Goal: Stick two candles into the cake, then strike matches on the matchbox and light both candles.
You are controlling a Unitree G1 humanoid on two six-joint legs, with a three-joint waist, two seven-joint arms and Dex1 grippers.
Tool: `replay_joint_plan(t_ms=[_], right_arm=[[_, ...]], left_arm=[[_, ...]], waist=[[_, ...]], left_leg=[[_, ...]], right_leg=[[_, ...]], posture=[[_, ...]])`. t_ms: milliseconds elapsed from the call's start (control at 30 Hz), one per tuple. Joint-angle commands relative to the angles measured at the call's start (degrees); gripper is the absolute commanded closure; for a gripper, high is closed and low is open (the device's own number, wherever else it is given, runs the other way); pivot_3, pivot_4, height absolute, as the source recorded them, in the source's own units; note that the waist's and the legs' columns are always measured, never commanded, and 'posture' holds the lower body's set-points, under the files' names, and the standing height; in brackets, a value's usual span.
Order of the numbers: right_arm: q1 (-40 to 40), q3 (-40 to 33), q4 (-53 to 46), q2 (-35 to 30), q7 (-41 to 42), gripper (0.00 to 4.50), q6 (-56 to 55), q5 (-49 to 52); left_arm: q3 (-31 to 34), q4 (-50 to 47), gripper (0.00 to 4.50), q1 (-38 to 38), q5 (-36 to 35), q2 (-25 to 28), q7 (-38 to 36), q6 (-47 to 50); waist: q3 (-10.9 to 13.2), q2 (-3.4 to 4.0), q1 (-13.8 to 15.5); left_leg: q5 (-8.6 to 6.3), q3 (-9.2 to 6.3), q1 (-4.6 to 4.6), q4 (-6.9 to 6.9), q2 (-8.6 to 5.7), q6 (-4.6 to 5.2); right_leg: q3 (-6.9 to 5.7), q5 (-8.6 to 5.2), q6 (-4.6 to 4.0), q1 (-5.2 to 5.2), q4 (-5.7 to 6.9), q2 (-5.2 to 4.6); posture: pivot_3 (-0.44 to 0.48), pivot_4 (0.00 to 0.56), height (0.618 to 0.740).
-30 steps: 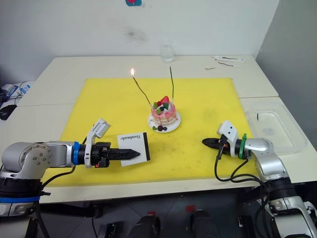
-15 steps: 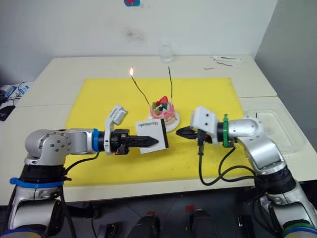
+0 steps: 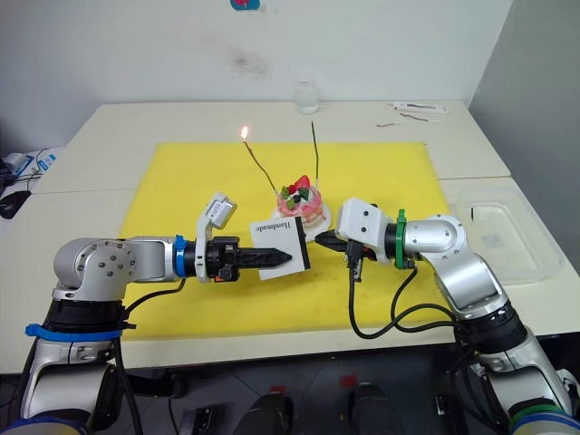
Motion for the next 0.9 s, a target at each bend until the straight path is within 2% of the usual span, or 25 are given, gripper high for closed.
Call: replay_joint_plan(t_ms=[33,900], right_arm=[[-1.62,-0.38,-1.41,0.12,0.3,4.48,-1.45,0.28],[-1.8,1.75,-2.48,1.89,-0.14,4.48,-0.43,-0.26]], left_arm=[[1.28,-0.96,4.5,-0.1,-0.45,0.85,-0.53,-0.54],[1.09,-1.3,4.5,0.21,-0.3,0.6,-1.25,-1.2]], waist=[[0.0,0.0,0.0],[0.0,0.0,0.0]], left_leg=[[-0.01,0.0,0.0,0.0,0.0,0.01],[-0.03,0.0,0.0,0.0,0.0,0.06]], right_leg=[[0.0,0.0,0.0,0.0,0.0,0.0],[0.0,0.0,0.0,0.0,-0.01,0.0]], posture=[[0.0,0.15,0.74],[0.0,0.15,0.74]])
